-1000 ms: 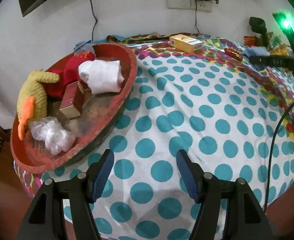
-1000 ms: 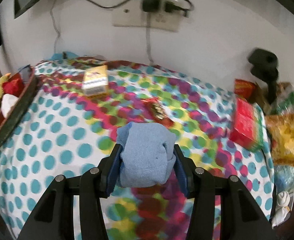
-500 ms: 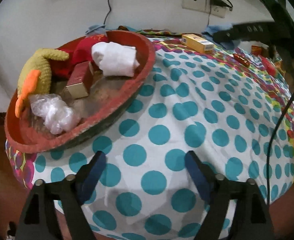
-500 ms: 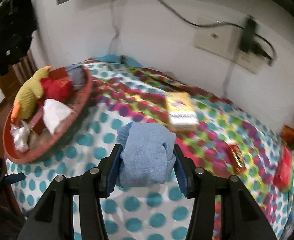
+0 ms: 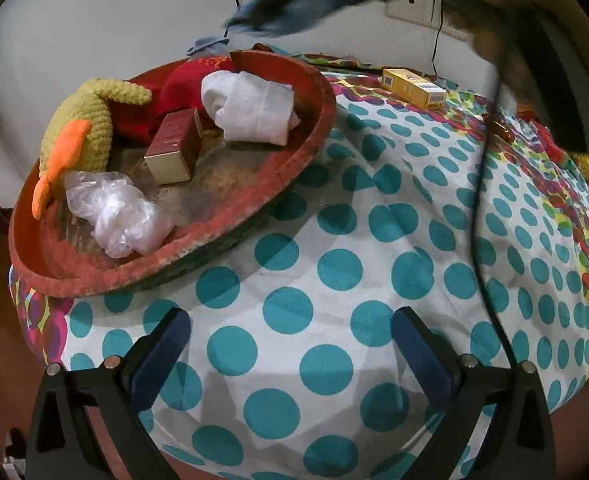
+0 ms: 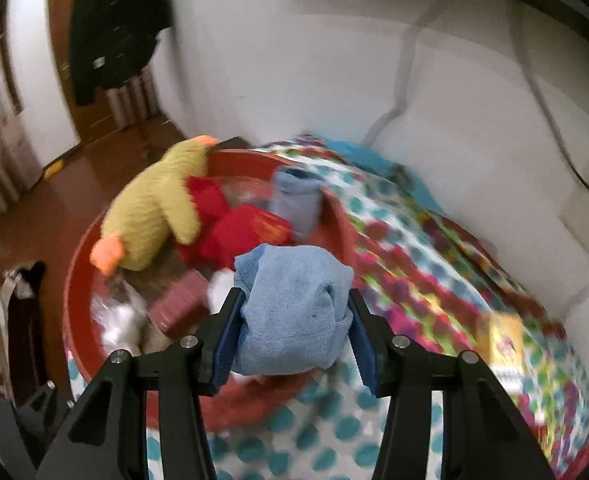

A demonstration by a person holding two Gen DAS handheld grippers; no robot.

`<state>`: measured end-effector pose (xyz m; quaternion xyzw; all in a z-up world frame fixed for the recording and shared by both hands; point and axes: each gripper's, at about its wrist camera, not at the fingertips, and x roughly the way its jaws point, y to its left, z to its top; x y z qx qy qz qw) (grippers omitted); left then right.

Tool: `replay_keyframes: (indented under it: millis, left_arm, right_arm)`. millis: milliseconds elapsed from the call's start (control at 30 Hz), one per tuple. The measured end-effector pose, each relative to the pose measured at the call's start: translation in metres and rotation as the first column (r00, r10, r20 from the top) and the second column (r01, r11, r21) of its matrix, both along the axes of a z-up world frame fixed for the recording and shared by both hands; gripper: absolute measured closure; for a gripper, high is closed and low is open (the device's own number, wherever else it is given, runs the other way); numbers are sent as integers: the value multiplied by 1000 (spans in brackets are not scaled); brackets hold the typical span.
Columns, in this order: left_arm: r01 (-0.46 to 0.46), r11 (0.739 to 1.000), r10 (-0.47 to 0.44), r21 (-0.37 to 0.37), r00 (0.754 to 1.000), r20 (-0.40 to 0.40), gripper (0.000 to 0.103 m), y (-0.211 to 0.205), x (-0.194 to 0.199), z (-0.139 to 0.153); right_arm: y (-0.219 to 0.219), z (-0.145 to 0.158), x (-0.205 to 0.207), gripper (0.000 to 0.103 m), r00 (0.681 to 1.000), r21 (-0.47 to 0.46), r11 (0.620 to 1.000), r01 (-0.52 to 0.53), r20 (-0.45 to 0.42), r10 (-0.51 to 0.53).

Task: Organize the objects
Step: 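Carry the blue-grey sock onto the red tray and open the right gripper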

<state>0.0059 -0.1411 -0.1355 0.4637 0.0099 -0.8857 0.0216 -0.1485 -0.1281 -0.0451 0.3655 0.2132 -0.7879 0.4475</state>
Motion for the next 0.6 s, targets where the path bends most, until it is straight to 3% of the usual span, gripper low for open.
replay_keyframes:
  millis: [233, 333, 433, 600]
  left_arm:
    - [10, 1000, -10, 0, 999, -31, 0, 0, 4, -1]
    - [21, 1000, -21, 2, 1000, -19, 0, -1, 2, -1]
    - [23, 1000, -23, 2, 1000, -14, 0, -1, 1, -1]
    - [22, 1000, -22, 2, 1000, -17, 0, -1, 2, -1]
  right_arm:
    - [-50, -6, 5, 52, 996, 26, 996, -90, 4, 90]
    - [-59, -14, 2, 44, 996, 60, 994, -89, -7, 89]
    - [-50, -13, -3, 29, 998, 30, 998, -61, -10, 61]
    - [-10, 1, -7, 25, 1000, -18, 1000, 8, -24, -9]
